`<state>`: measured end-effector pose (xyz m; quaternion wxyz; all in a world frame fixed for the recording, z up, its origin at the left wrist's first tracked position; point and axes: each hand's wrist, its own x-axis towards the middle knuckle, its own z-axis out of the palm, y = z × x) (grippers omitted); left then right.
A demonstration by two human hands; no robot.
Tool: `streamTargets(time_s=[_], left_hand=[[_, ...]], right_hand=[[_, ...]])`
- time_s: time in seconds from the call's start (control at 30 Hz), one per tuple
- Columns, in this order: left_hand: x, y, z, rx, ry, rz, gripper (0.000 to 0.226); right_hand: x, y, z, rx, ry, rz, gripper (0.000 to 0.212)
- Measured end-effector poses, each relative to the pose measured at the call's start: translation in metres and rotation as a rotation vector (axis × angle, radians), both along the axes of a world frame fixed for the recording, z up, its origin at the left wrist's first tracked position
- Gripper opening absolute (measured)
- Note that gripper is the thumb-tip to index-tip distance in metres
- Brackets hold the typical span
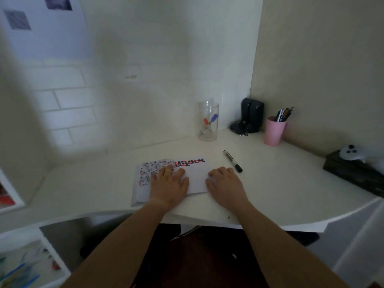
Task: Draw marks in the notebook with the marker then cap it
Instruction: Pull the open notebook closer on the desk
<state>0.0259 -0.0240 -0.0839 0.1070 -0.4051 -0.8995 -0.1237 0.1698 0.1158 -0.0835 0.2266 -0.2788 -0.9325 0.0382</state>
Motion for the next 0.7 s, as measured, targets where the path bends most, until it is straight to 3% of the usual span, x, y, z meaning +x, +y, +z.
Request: streamTargets(time_s=[0.3,0.43,0.53,0.7], left_hand=[[-0.036,0.011,0.005,-0.065,-0.017,-0.099,0.054],[-0.068,0.022,0.019,-0.108,0.055,-0.227,0.041],[-0.093,0.038,0.029,-0.097,0.1,-0.267,0.036],[-0.13,0.064,0.043,0.007,0.125,-0.3,0.033]], right_hand=[[-0.012,0.014,-0.008,-0.003,-0.049,0.009,0.036],[-0.022,0.032,0.015,-0.094,-0.099,0.014,0.03],[-0.034,0.053,0.033,0.03,-0.095,-0.085,0.031],[-0.053,0.08,0.037,0.146,-0.325,-0.329,0.044]])
